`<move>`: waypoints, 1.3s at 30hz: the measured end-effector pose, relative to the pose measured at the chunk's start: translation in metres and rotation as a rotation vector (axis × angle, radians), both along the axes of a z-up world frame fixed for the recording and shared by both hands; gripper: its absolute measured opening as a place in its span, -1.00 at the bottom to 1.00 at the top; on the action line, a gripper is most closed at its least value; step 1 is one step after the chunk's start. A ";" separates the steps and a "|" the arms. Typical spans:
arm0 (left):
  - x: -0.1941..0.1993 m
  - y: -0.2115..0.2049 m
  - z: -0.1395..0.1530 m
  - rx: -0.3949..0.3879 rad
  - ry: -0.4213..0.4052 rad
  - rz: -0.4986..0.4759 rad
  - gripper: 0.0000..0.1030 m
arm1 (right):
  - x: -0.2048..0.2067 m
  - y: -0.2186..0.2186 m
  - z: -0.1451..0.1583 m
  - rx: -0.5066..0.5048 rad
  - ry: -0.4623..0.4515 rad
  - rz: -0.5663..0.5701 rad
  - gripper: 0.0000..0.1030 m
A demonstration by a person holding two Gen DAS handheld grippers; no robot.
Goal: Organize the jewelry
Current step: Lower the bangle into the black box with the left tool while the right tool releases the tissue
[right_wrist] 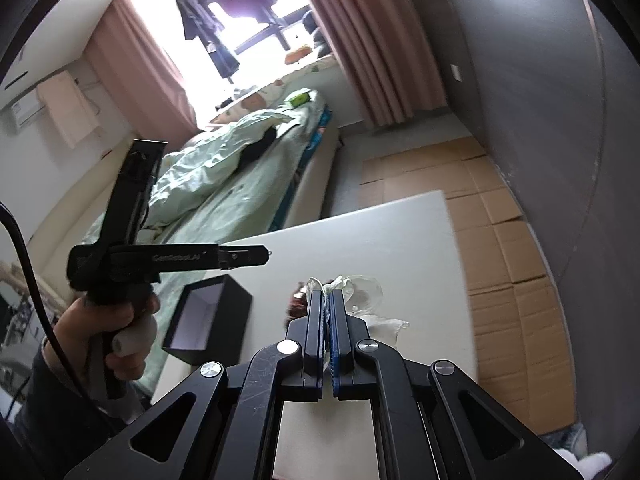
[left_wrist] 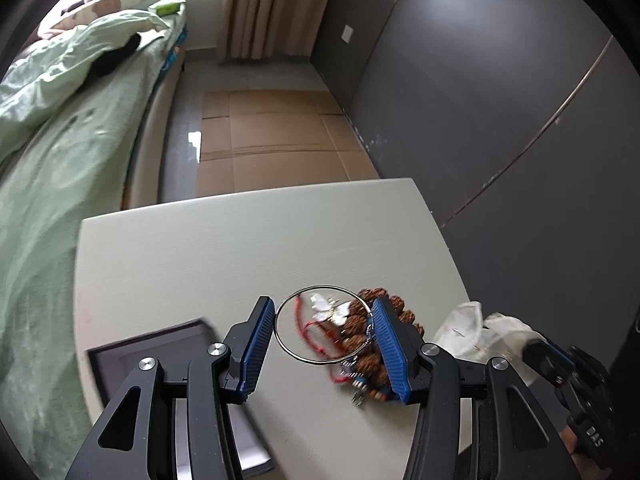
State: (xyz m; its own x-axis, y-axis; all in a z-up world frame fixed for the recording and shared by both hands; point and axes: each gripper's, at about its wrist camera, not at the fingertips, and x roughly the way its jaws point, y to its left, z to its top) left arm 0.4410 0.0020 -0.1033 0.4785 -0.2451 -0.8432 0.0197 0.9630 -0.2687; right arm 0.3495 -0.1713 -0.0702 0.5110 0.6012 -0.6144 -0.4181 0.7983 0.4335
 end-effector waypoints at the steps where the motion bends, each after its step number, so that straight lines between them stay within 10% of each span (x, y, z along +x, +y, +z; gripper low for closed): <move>1: -0.004 0.006 0.003 -0.004 -0.005 0.007 0.02 | 0.000 0.004 0.001 0.001 -0.002 0.006 -0.93; 14: -0.055 0.075 0.002 -0.050 -0.024 0.103 0.04 | -0.007 0.080 0.010 0.006 -0.009 0.117 -0.93; 21: -0.073 0.110 -0.014 -0.158 0.018 0.158 0.69 | -0.013 0.118 0.015 0.011 -0.001 0.153 -0.93; 33: -0.118 0.163 0.004 -0.164 -0.040 0.242 0.69 | -0.018 0.176 0.011 0.067 0.037 0.216 -0.90; 34: -0.122 0.165 0.006 -0.162 -0.050 0.243 0.69 | -0.017 0.180 0.010 0.071 0.047 0.217 -0.83; 36: -0.126 0.167 0.008 -0.155 -0.062 0.245 0.69 | -0.013 0.185 0.004 0.062 0.104 0.207 0.17; 39: -0.131 0.164 0.011 -0.146 -0.077 0.239 0.71 | -0.014 0.175 0.004 0.045 0.106 0.155 0.41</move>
State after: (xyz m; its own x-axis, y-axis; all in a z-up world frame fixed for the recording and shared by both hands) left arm 0.3100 0.1664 -0.0919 0.5983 -0.2340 -0.7663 -0.1775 0.8940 -0.4115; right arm 0.3358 0.0033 -0.0665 0.3434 0.6962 -0.6304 -0.4848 0.7063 0.5159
